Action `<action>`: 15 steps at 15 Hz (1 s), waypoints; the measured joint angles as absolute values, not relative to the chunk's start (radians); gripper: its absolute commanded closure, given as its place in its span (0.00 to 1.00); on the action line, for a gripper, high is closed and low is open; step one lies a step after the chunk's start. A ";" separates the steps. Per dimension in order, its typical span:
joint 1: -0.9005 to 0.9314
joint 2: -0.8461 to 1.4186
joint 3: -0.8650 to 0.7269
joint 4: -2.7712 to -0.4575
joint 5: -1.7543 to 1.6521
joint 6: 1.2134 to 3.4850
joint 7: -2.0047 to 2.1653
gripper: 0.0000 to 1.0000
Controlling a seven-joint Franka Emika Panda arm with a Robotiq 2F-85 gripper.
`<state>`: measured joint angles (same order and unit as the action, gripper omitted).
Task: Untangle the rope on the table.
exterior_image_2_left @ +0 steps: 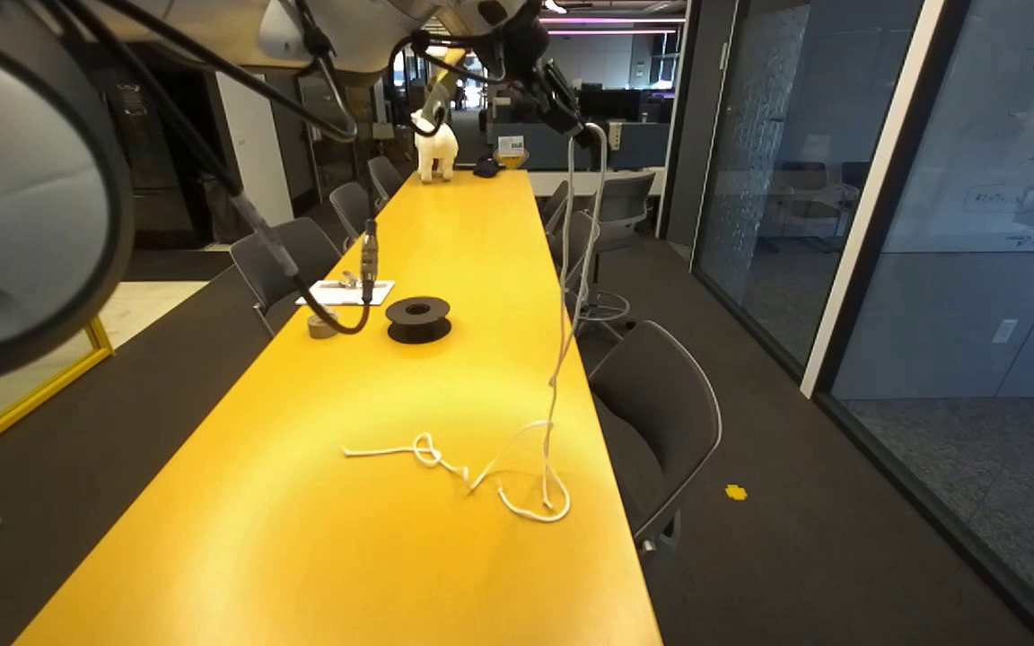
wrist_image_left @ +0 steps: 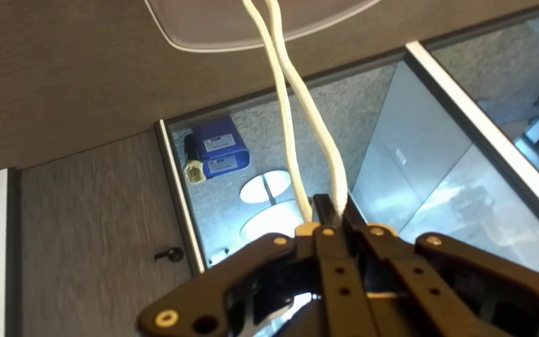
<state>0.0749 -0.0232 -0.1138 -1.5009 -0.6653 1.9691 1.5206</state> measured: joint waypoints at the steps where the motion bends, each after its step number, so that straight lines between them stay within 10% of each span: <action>1: 0.075 -0.027 -0.113 -1.504 -0.714 1.968 1.573 0.94; 15: 0.022 -0.019 -0.062 -1.774 -0.698 1.692 1.521 0.94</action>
